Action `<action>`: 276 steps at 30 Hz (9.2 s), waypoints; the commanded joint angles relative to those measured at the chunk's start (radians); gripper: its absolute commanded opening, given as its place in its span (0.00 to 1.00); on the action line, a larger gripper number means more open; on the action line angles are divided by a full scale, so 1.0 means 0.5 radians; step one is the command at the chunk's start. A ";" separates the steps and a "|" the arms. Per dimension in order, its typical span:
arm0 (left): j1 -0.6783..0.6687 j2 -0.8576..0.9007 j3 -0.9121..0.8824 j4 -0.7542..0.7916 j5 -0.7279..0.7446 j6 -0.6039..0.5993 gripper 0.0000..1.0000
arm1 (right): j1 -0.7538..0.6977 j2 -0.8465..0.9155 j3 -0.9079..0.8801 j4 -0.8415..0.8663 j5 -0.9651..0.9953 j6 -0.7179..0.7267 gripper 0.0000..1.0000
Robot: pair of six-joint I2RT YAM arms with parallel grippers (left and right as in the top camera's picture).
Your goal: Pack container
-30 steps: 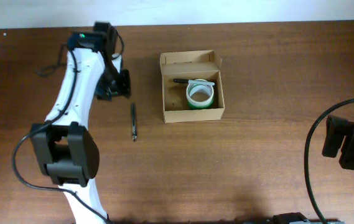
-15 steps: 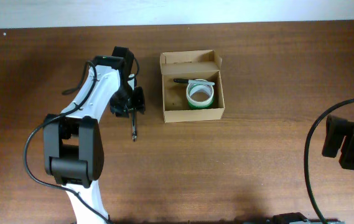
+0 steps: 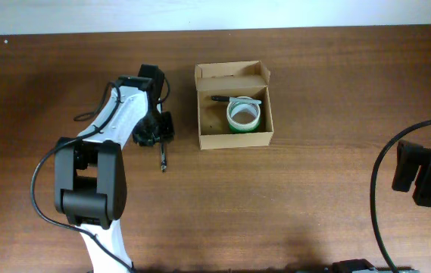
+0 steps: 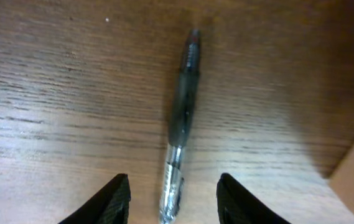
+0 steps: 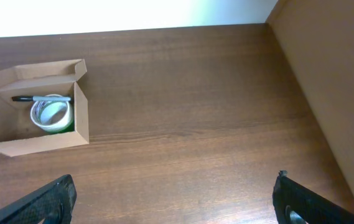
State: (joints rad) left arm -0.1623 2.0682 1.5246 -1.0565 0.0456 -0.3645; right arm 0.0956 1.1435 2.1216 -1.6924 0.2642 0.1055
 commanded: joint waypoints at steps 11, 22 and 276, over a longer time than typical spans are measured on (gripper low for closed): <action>0.006 -0.011 -0.222 0.169 -0.032 -0.030 0.39 | 0.020 -0.005 0.004 -0.011 -0.035 0.007 0.99; 0.006 -0.011 -0.374 0.339 -0.034 -0.003 0.38 | 0.020 -0.005 0.004 -0.011 -0.041 0.007 0.99; 0.111 1.283 1.730 -0.384 1.350 -0.294 0.02 | -0.425 2.685 -0.009 0.478 -2.116 -0.214 0.04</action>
State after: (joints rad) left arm -0.1097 2.6942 2.3859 -1.2510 0.7006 -0.4995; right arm -0.1162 2.4771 2.1162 -1.4342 -0.9150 0.0887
